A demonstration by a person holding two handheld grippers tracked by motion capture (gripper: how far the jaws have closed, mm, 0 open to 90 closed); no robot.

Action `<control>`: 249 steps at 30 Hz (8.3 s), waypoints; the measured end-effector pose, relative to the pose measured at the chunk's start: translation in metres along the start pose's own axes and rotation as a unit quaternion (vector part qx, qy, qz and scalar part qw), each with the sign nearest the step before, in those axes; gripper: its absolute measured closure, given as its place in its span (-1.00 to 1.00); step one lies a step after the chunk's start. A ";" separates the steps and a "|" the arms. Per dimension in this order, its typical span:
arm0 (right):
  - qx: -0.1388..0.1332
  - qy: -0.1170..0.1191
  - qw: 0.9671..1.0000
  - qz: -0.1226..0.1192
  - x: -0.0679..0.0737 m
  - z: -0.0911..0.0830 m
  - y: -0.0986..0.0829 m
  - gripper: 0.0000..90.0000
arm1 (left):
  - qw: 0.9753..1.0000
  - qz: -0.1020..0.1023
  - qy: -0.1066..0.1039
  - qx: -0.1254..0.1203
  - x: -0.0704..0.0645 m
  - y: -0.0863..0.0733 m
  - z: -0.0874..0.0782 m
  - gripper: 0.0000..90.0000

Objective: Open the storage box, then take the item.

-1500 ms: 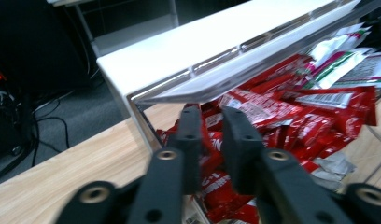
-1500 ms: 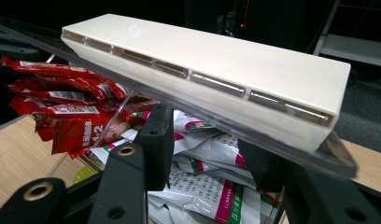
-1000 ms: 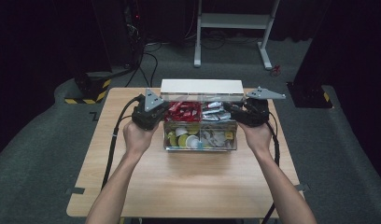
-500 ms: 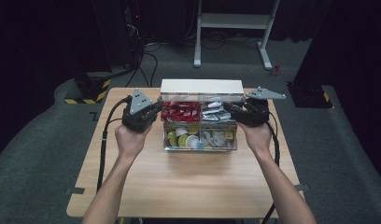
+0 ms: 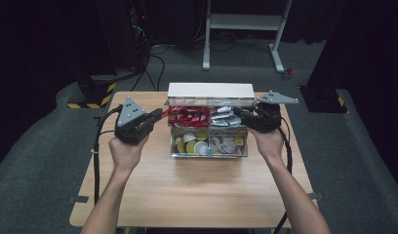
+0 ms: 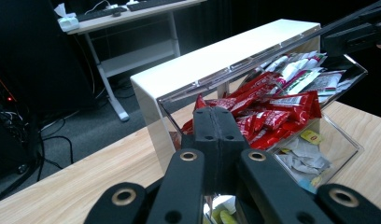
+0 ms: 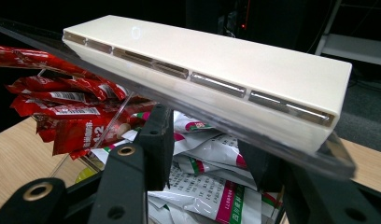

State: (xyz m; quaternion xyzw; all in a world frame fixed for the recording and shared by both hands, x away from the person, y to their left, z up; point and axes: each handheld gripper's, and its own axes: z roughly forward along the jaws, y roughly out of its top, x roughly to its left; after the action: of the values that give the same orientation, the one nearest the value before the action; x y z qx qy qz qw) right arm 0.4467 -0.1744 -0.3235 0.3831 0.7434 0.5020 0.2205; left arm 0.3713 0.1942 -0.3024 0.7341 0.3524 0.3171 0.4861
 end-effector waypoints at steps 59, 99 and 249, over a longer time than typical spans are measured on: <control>0.006 -0.006 1.000 0.002 0.001 0.001 0.000 0.23 | 0.997 -0.071 0.034 -0.021 0.047 -0.056 -0.066 1.00; 0.007 -0.006 1.000 0.004 0.000 -0.002 0.000 0.24 | 0.991 -0.109 0.053 0.051 0.047 -0.120 -0.005 1.00; 0.015 -0.001 1.000 -0.020 0.014 -0.021 -0.019 0.22 | 0.957 -0.153 0.146 0.198 0.051 -0.239 0.025 -0.18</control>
State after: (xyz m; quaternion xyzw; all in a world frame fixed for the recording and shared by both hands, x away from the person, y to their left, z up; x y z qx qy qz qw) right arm 0.4167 -0.1796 -0.3312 0.3725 0.7580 0.4856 0.2256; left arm 0.3694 0.2910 -0.5280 0.6986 0.5834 0.2666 0.3170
